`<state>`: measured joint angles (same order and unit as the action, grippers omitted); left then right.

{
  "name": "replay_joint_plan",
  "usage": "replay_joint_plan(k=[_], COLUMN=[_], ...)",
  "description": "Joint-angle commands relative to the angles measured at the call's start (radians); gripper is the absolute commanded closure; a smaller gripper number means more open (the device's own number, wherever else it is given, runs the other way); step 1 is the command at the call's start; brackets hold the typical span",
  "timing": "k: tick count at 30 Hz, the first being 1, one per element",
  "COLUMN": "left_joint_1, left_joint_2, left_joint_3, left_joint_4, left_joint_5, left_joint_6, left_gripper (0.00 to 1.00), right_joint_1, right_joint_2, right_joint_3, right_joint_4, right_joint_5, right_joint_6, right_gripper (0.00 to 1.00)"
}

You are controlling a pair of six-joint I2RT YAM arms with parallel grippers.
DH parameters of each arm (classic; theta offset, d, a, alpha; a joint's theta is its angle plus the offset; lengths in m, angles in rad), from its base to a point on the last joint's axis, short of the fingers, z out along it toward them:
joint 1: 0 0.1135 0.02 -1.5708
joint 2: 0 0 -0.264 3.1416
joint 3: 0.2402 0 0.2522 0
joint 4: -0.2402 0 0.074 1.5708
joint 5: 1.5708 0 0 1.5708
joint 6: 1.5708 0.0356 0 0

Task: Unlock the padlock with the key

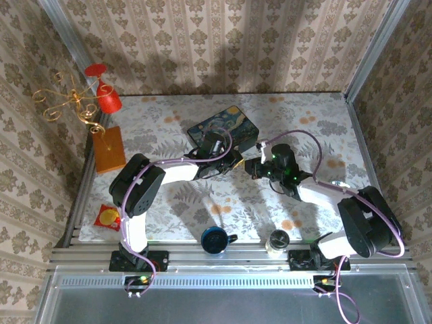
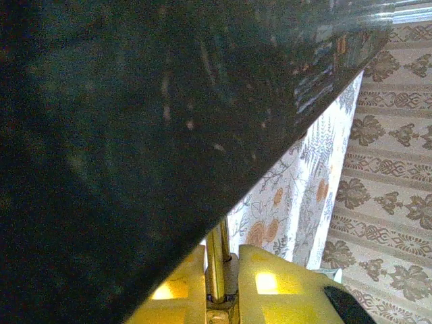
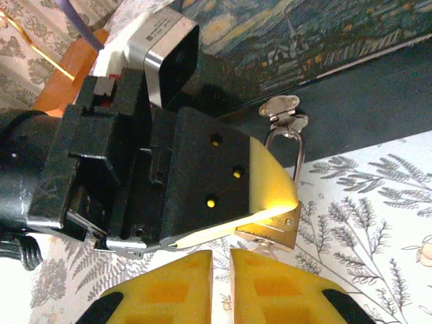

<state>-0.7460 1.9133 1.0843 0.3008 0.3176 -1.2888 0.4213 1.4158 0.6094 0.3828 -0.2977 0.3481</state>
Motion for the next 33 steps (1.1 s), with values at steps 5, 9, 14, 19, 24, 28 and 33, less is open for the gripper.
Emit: replay_joint_plan(k=[5,9,14,19,24,28,33], left_joint_1=[0.007,0.006,0.006,0.005,0.006,0.006,0.01], left_joint_2=[-0.021,-0.015,-0.008,0.024,0.003,-0.04,-0.069], left_joint_3=[-0.037,-0.045,-0.053,-0.041,-0.014,0.027,0.104], left_joint_4=[0.24,0.281,0.297,0.316,0.172,-0.039,-0.302], left_joint_5=[0.001,-0.013,-0.022,0.003,0.007,0.003,0.031], left_joint_6=[0.05,0.098,0.092,0.024,0.023,0.016,-0.043], left_gripper=[1.0,1.0,1.0,1.0,1.0,1.0,1.0], right_joint_1=[-0.097,-0.156,-0.171,-0.16,-0.032,0.043,0.053], right_joint_2=[0.082,0.106,0.134,0.126,-0.008,-0.061,-0.068], right_joint_3=[0.051,-0.016,0.0,0.016,0.053,0.07,0.092], right_joint_4=[-0.037,0.176,0.211,0.19,-0.127,-0.235,-0.286], right_joint_5=[-0.202,-0.326,-0.365,-0.346,-0.033,0.161,0.196], right_joint_6=[0.232,0.438,0.528,0.454,0.104,-0.066,-0.188], right_gripper=[0.82,0.79,0.75,0.75,0.73,0.74,0.74])
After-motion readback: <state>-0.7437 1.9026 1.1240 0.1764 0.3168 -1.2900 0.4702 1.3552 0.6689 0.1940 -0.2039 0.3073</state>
